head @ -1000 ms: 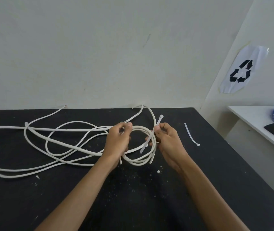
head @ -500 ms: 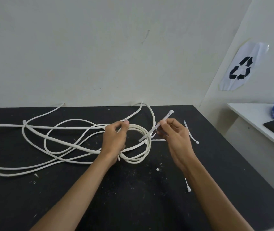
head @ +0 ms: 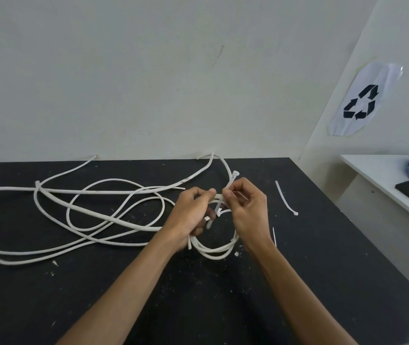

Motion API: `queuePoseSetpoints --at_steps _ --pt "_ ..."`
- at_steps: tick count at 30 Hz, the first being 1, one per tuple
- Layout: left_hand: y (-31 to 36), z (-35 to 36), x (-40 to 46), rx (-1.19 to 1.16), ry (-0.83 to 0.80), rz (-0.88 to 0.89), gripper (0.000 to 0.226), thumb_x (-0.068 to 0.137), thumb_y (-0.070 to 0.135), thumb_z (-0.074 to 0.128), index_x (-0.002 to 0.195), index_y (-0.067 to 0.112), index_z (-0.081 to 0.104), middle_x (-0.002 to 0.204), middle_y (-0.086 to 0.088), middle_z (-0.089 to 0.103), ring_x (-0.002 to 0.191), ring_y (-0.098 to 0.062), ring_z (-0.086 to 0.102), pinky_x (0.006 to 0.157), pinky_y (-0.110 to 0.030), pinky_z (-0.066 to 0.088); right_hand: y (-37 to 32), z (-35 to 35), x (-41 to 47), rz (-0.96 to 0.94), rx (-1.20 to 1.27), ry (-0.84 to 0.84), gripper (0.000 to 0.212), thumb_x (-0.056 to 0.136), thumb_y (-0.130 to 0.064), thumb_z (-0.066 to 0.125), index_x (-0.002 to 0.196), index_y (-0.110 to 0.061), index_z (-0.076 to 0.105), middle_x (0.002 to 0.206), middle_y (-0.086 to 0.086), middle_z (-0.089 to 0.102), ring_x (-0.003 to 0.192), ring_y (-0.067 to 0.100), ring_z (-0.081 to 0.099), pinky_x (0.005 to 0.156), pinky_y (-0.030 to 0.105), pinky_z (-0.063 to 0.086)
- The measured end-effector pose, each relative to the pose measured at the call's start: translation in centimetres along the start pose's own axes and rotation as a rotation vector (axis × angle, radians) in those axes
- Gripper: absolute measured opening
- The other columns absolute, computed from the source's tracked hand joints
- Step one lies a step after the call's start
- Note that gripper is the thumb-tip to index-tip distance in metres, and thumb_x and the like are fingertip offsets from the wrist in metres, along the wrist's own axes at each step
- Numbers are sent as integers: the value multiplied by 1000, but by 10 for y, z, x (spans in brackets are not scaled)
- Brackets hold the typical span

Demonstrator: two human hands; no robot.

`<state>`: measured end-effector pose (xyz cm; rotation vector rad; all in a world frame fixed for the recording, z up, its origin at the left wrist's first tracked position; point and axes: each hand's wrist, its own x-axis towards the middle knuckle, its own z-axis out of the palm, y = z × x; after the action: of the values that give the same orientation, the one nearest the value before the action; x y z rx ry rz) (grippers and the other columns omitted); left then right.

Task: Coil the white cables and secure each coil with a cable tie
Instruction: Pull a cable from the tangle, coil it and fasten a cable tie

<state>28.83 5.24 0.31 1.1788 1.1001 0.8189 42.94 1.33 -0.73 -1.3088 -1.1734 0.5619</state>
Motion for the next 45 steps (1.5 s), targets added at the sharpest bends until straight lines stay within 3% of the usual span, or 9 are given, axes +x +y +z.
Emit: queuePoseSetpoints --at_steps 4,8,12,16,18,22,25,32,45 --pt "3 -1 2 20 49 42 23 105 34 63 94 15 67 79 -6 79 39 -9 30 40 -22 23 -1 0 -2 14 -1 -16 20 100 1 70 83 -11 67 78 7 70 81 32 73 80 55 61" --pt "-3 -2 3 33 145 148 19 100 30 71 92 13 73 52 10 51 40 -8 33 42 -24 27 0 -2 -1 47 14 -79 14 98 -4 73 86 -12 72 84 9 72 87 25 72 89 53 60" --pt "-5 -4 0 -7 172 194 13 97 28 75 108 22 71 76 9 78 43 -2 46 47 -24 34 -5 -3 -3 91 82 -106 10 99 -8 72 90 -6 75 88 15 75 90 29 73 90 42 61" --pt "-4 -5 -4 -24 143 206 22 97 29 76 119 30 74 99 1 82 84 -51 61 77 -62 58 -9 -2 -3 100 127 -76 11 100 -10 71 91 -4 73 90 20 74 88 27 74 90 43 64" --pt "-4 -4 -5 -40 114 206 20 99 26 75 119 29 77 99 1 82 112 -51 56 96 -70 50 -9 0 -2 81 93 -43 7 100 -11 73 93 -8 73 90 16 74 91 33 75 89 54 63" --pt "-4 -6 -6 -29 138 228 19 101 22 72 117 30 79 90 3 81 51 -30 55 49 -25 47 -12 6 -3 22 25 53 12 99 -13 75 105 -22 71 88 2 78 86 21 77 86 49 63" --pt "-4 -7 -8 -48 153 270 20 101 18 71 116 28 78 89 -1 81 44 1 54 58 -20 36 -17 7 -5 -35 -42 99 19 100 -15 74 113 -28 71 84 -5 78 83 14 77 84 37 62" --pt "0 -12 -15 118 219 430 21 99 19 73 114 31 81 103 16 80 101 6 72 87 -12 50 -21 4 -3 -83 -160 61 33 102 -15 71 134 -20 75 87 -11 78 86 9 76 85 26 62" --pt "1 -15 -17 269 255 593 20 99 14 73 115 21 84 103 16 80 100 7 72 88 -6 50 -29 -3 1 -107 -197 -30 32 103 -15 71 133 -23 77 82 -15 77 82 7 75 87 25 60"
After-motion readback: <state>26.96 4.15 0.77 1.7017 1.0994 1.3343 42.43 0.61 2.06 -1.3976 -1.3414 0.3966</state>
